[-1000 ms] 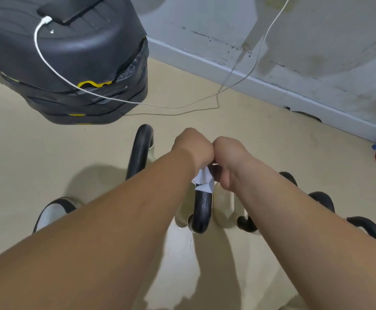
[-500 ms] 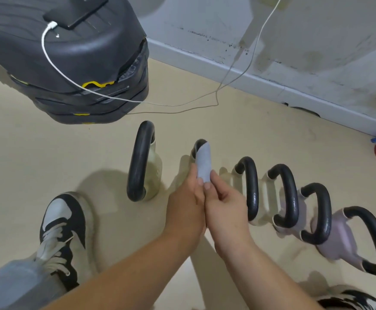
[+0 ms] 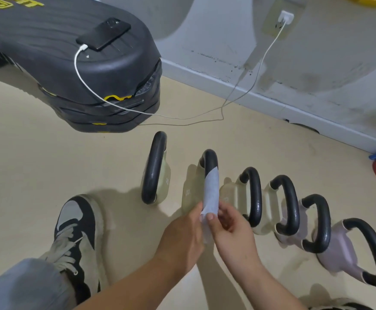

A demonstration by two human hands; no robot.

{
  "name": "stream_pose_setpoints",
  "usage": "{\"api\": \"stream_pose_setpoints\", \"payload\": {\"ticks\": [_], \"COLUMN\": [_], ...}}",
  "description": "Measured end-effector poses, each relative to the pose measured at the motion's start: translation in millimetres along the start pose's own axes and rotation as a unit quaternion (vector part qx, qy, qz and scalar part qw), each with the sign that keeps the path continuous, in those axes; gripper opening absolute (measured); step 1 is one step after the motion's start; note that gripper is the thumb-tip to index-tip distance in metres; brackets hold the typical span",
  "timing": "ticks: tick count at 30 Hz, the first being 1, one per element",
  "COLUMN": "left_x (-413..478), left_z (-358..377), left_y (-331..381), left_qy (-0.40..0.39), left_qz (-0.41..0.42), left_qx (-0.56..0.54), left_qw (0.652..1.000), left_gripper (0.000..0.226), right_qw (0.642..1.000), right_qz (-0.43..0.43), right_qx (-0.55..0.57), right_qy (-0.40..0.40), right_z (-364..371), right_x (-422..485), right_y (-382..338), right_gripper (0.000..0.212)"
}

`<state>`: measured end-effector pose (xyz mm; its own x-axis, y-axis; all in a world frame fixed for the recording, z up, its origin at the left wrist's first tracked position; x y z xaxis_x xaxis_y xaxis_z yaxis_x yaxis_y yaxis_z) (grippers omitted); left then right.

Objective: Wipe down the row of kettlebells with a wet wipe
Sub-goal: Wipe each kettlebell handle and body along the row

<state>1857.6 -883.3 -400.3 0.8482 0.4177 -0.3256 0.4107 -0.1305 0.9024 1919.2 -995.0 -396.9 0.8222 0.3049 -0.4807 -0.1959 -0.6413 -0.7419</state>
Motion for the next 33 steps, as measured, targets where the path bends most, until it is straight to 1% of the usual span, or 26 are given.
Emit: {"api": "stream_pose_setpoints", "payload": {"ticks": [1,2,3,4,6,7,8,9,10,12,13,15,17,18,19,21,23,25,27,28,30,31,32,33], "left_x": [6,14,24,32,44,50,52,53,48,31,21,6,-3,-4,-5,-4,-4,-2,4,7,10,7,1,-4], "left_z": [-2,-6,-11,-15,-18,-13,-6,-2,3,9,11,16,20,23,24,25,25,25,22,21,19,19,20,19], "left_y": [-1,-8,-11,-7,9,11,12,13,11,4,-1,-14,-23,-26,-26,-27,-33,-43,-51,-50,-41,-38,-31,-29], "left_qy": [0.004,0.034,0.068,0.093,0.126,0.116,0.104,0.103,0.103,0.118,0.123,0.094,0.051,0.028,0.021,0.038,0.045,0.020,-0.007,-0.016,-0.007,0.001,0.013,0.039], "left_qz": [-0.012,-0.039,-0.062,-0.080,-0.098,-0.116,-0.133,-0.133,-0.141,-0.115,-0.100,-0.072,-0.045,-0.043,-0.027,0.025,0.037,0.047,0.016,0.009,0.012,0.010,0.025,0.030], "left_qx": [-0.020,-0.029,-0.069,-0.105,-0.120,-0.138,-0.149,-0.152,-0.151,-0.150,-0.146,-0.113,-0.080,-0.077,-0.070,-0.025,0.058,0.135,0.124,0.114,0.106,0.070,0.027,0.016], "left_qw": [1.000,0.998,0.993,0.987,0.980,0.977,0.974,0.974,0.973,0.975,0.977,0.986,0.994,0.996,0.997,0.999,0.997,0.990,0.992,0.993,0.994,0.998,0.999,0.999], "left_gripper": [0.025,0.024,0.024,0.024,0.024,0.022,0.026,0.031,0.032,0.029,0.032,0.040,0.036,0.033,0.035,0.040,0.052,0.057,0.048,0.041,0.029,0.028,0.029,0.035], "right_qw": [1.000,1.000,1.000,0.999,0.997,0.996,0.995,0.995,0.996,0.997,0.998,0.999,0.999,1.000,1.000,1.000,0.999,0.997,0.995,0.995,0.997,0.996,0.996,0.996], "right_qz": [-0.008,-0.008,0.001,0.010,0.019,0.025,0.029,0.030,0.027,0.013,0.003,-0.014,-0.020,-0.018,-0.016,-0.008,0.001,0.010,0.018,0.016,0.017,0.014,0.013,0.014], "right_qx": [-0.002,0.000,0.012,0.030,0.061,0.070,0.079,0.083,0.083,0.071,0.062,0.044,0.028,0.021,0.011,-0.001,0.009,0.033,0.044,0.028,-0.039,-0.066,-0.078,-0.084], "right_qy": [0.001,0.001,-0.004,-0.021,-0.054,-0.057,-0.052,-0.041,-0.028,-0.008,0.001,0.016,0.012,0.006,-0.001,-0.016,-0.038,-0.070,-0.091,-0.092,-0.070,-0.057,-0.048,-0.041], "right_z": [-3,-4,-5,-2,5,6,5,3,1,0,0,3,11,16,20,25,26,26,27,27,27,28,31,34], "right_x": [7,14,21,27,37,38,37,34,29,17,12,1,-7,-9,-10,-8,-5,-4,-4,-4,-2,-2,-2,-3], "right_y": [-5,-11,-16,-22,-31,-32,-31,-28,-24,-14,-9,4,17,22,26,32,34,35,40,41,49,53,57,60], "right_gripper": [0.024,0.029,0.030,0.031,0.036,0.038,0.038,0.037,0.036,0.037,0.040,0.039,0.034,0.036,0.038,0.040,0.041,0.042,0.040,0.040,0.043,0.045,0.047,0.048]}}
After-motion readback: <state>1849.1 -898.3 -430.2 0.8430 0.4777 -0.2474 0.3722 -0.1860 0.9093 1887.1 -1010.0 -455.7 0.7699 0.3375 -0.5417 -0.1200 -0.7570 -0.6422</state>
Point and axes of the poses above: each hand's wrist, its own x-axis towards the middle knuckle, its own z-axis out of the palm, y = z × x, the point moved 8 cm from there along x, towards the middle knuckle, and after that the axes turned 8 degrees about -x, right-handed, at the moved point
